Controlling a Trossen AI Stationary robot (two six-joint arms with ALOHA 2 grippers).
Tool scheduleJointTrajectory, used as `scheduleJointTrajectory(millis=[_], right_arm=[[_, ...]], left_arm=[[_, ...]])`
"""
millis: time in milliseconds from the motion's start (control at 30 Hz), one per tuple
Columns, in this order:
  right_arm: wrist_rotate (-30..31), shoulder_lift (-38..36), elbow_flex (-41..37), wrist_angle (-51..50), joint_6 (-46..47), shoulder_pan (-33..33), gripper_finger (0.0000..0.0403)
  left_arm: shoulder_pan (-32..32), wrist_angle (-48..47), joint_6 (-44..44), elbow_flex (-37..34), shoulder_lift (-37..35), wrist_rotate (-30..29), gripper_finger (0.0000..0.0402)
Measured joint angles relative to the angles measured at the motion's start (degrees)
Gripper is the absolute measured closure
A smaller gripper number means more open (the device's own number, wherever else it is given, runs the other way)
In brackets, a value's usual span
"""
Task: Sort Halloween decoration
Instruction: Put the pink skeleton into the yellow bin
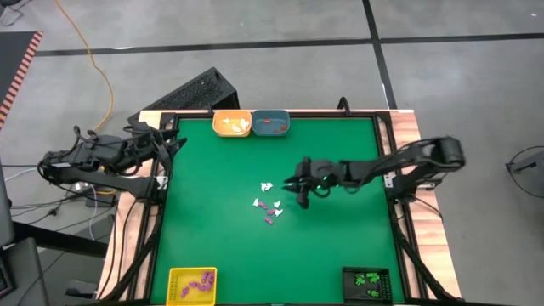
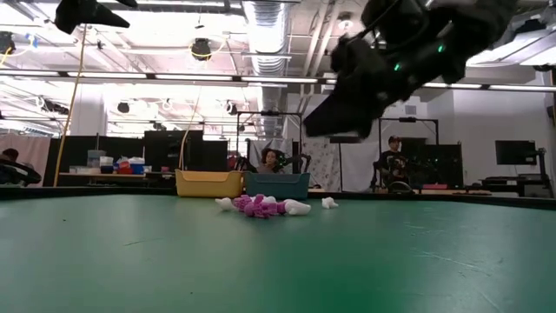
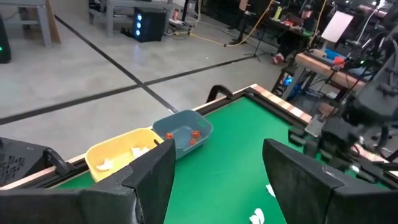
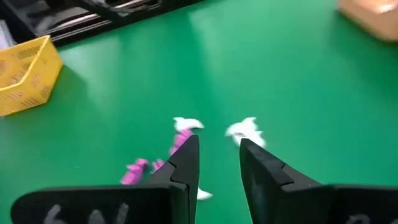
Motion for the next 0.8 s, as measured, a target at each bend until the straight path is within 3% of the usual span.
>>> scheduleJointTrajectory(millis=[133,333,533,800], right_arm=[[0.6,9.3,0.4,11.4,2.8,2.5,0.0292],[2.5,18.9,6.8,13.2,5.1,5.2,0.0292],[3.8,25.2,15.1,7.5,4.9,7.3,0.0292],[15.4,27.1,21.6,-4.6,3.6,9.0,0.0292]], left_arm=[[0.0,-1.0,0.0,0.0,0.0,0.0,0.0170],[0.0,-1.8,0.0,0.0,0.0,0.0,0.0170],[0.0,-1.9,0.0,0.0,0.0,0.0,0.0170],[0.0,-2.0,0.0,0.0,0.0,0.0,0.0170]])
